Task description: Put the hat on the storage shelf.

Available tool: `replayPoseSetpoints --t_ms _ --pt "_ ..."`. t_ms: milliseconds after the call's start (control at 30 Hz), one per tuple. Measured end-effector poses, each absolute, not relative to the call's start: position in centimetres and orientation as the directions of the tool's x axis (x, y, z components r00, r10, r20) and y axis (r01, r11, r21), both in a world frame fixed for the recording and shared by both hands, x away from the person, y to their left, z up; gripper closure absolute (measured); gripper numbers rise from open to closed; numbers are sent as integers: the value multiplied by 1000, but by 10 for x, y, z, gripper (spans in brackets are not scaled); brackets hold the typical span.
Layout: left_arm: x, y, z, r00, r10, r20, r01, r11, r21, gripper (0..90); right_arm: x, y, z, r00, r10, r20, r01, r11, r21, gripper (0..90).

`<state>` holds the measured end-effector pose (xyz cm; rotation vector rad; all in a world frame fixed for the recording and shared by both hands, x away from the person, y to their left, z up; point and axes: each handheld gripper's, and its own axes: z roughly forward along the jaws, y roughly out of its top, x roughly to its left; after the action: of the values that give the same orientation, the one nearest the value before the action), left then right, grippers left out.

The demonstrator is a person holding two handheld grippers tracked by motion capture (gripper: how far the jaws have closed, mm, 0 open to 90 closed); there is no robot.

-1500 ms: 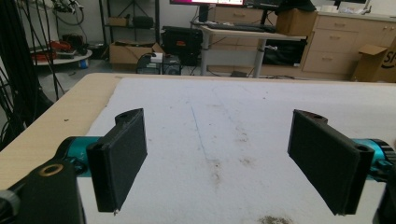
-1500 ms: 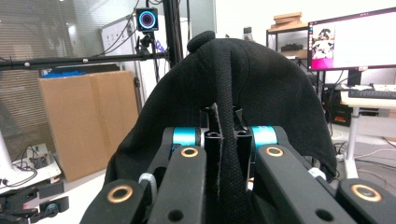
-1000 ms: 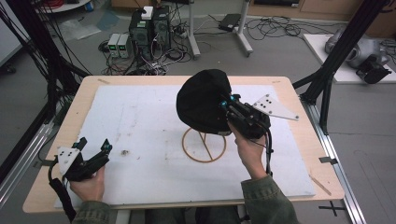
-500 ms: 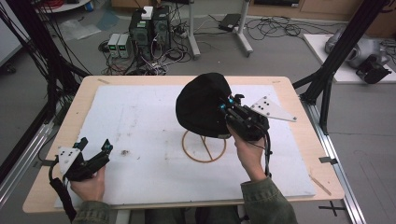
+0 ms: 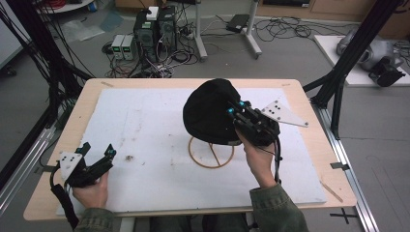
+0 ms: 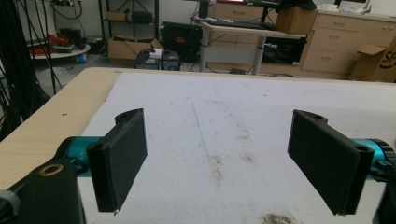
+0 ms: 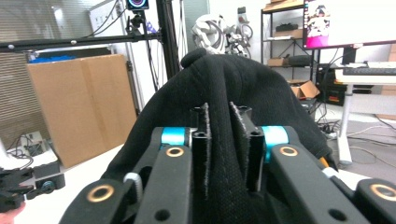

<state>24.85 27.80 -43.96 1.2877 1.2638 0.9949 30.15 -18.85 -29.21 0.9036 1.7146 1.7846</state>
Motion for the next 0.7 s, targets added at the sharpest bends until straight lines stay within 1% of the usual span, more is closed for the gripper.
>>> replayPoseSetpoints --t_ms 67,100,200,300,500,633,667,700 --pt "248 278 -439 104 990 -98 137 83 987 199 301 -189 -292 -643 757 115 73 -89 993 644" --pt "249 278 -439 105 990 -96 139 81 987 199 300 -189 -292 -636 763 120 70 -97 993 609" --pt "249 278 -439 106 989 -100 141 84 986 200 297 -189 -291 -608 786 110 47 -103 994 537" --pt "248 278 -439 106 989 -103 138 88 987 200 298 -189 -291 -600 791 120 58 -107 993 437" --pt "249 278 -439 108 989 -102 140 86 986 201 300 -189 -292 -596 793 126 86 -94 992 270" --pt "249 278 -439 110 989 -103 141 87 986 201 302 -189 -294 -571 812 122 92 -84 992 137" --pt "249 278 -439 111 989 -103 142 87 986 201 302 -190 -295 -559 821 114 86 -79 993 116" --pt "249 277 -439 112 988 -102 140 86 986 201 302 -191 -295 -556 824 112 82 -80 993 116"
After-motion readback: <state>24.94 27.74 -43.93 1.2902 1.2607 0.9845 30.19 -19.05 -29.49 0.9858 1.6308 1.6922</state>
